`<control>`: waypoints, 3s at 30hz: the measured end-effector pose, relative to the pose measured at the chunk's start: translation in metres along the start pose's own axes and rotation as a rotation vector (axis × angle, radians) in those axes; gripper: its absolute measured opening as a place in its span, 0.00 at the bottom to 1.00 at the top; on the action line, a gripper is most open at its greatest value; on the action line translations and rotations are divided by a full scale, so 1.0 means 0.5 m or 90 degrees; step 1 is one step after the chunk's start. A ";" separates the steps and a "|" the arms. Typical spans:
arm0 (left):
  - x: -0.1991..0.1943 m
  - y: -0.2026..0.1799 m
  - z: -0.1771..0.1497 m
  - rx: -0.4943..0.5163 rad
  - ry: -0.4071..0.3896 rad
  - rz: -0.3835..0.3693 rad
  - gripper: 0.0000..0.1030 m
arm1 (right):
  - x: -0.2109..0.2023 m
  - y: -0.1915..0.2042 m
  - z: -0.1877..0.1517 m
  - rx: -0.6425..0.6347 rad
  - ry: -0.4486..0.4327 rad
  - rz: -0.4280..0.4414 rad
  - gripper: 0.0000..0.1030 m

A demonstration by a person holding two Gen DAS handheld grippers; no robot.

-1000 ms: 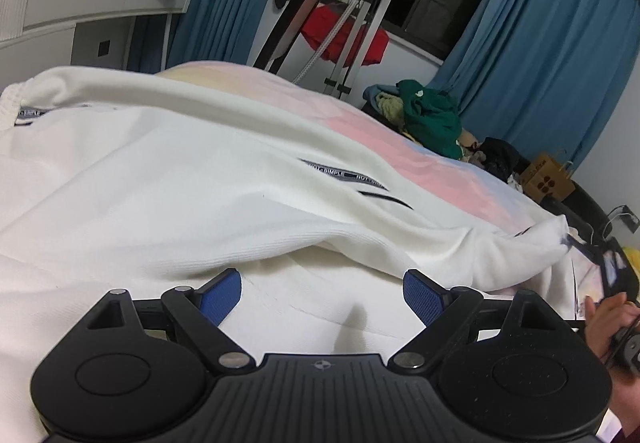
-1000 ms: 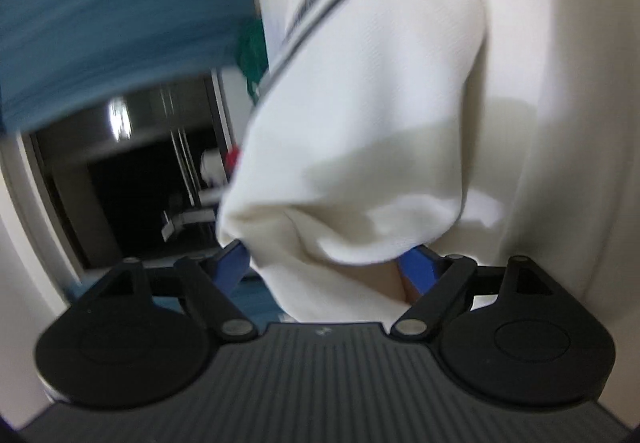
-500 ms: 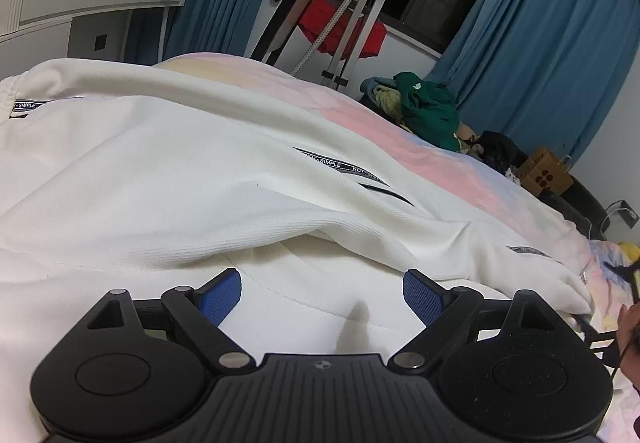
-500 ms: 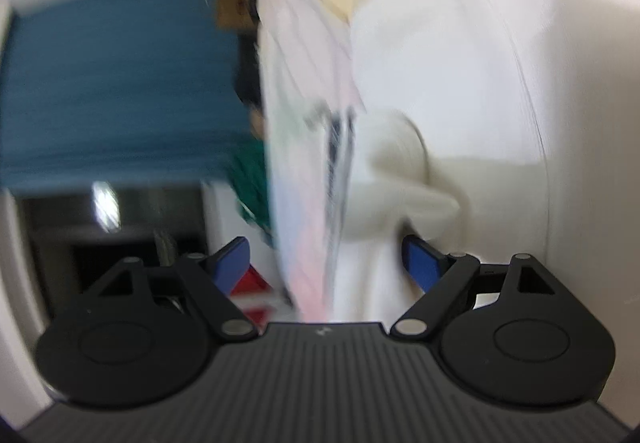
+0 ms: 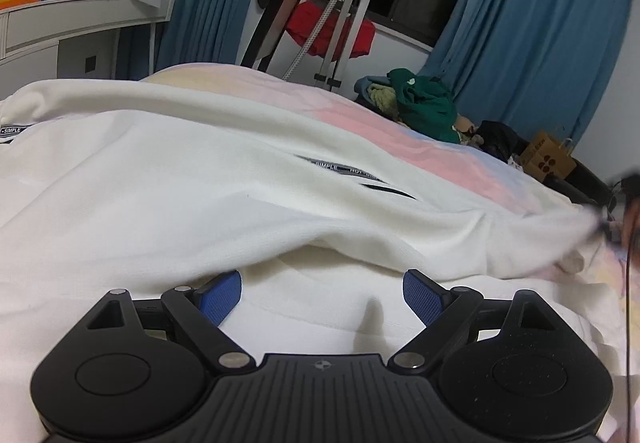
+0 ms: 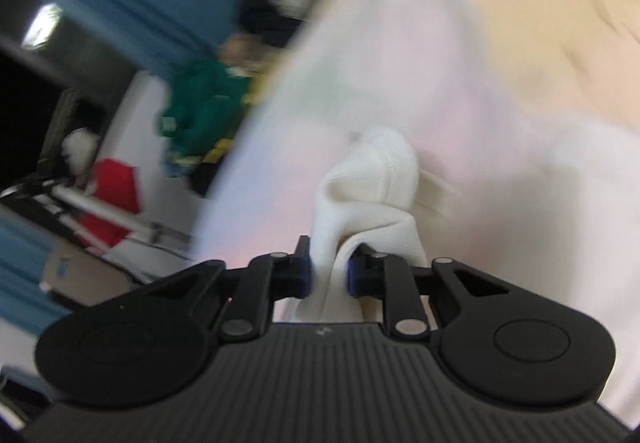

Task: Fold clothes
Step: 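Lift the held leg with the right gripper and fold it over the other leg, then lower the folded leg onto the pants and open the right gripper, then move the left gripper to the waistband and the right gripper to the cuffs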

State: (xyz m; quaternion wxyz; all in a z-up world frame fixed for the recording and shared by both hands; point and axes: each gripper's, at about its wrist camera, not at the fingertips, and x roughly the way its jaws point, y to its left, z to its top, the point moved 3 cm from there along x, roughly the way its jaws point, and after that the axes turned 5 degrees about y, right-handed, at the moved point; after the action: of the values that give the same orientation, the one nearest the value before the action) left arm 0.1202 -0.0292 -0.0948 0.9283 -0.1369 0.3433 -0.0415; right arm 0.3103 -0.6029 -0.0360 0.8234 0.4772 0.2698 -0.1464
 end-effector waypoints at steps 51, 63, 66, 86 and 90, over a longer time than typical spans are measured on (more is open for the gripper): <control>-0.183 -0.114 -0.046 0.146 -0.056 -0.010 0.98 | -0.345 -0.042 -0.274 -0.491 -0.077 0.068 0.76; -0.244 -0.069 -0.092 0.094 -0.022 -0.004 1.00 | -0.464 -0.029 -0.388 -0.527 -0.056 0.086 0.76; -0.258 -0.019 -0.092 0.052 -0.010 0.019 1.00 | -0.459 -0.043 -0.387 -0.506 -0.041 0.074 0.76; -0.378 0.422 -0.038 -0.452 0.175 0.211 0.99 | -0.442 -0.119 -0.322 -0.376 -0.036 0.030 0.76; -0.360 0.458 -0.068 -0.526 0.198 0.193 0.98 | -0.441 -0.123 -0.318 -0.383 -0.047 -0.005 0.76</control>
State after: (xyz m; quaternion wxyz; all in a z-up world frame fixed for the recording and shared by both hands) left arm -0.0425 0.2137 -0.0717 0.7291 -0.4356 0.4823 0.2146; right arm 0.0522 -0.4998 -0.0140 0.9364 0.2055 0.2729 -0.0802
